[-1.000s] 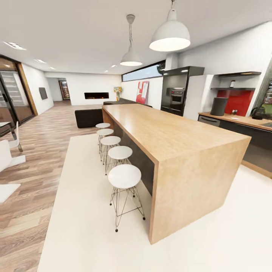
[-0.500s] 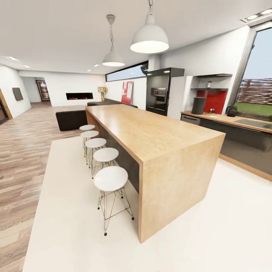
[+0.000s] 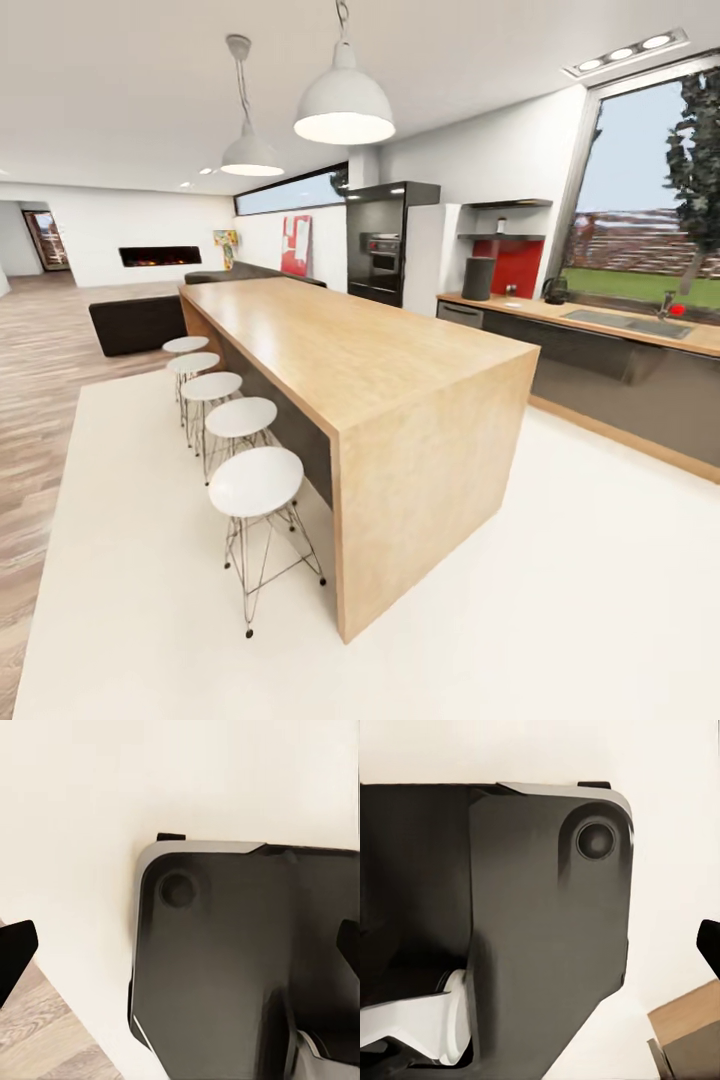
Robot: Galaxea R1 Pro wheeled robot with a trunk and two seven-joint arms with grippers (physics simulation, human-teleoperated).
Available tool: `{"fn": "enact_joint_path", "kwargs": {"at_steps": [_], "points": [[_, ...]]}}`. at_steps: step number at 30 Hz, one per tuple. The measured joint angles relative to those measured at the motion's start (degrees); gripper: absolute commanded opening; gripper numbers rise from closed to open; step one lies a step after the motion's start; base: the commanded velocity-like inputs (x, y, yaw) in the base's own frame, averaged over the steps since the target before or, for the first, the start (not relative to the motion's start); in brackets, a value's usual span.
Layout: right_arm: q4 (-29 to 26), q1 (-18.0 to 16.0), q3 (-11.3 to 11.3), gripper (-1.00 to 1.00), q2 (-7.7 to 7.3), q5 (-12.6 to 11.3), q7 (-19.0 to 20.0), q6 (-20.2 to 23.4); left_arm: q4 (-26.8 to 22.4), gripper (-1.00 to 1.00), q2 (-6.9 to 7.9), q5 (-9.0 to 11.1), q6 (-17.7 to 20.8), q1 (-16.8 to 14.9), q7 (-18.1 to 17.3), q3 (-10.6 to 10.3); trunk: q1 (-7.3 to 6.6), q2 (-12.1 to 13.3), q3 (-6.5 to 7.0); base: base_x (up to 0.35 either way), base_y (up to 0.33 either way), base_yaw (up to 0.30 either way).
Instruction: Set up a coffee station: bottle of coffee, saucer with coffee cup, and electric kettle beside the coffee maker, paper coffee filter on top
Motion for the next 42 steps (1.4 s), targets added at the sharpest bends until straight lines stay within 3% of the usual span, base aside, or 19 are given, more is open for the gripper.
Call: {"fn": "enact_joint_path", "kwargs": {"at_steps": [25, 42], "points": [[-0.07, 0.00, 0.00, 1.00, 0.00, 0.00, 0.00, 0.00, -0.05, 1.00, -0.06, -0.04, 0.03, -0.01, 0.00, 0.00, -5.49, 9.98, 4.41, 0.000, 0.000, -0.267], [-0.05, 0.00, 0.00, 1.00, 0.00, 0.00, 0.00, 0.00, -0.05, 1.00, -0.09, -0.03, 0.03, -0.01, 0.00, 0.00, -5.50, 10.00, 4.42, 0.000, 0.000, -0.267]]}}
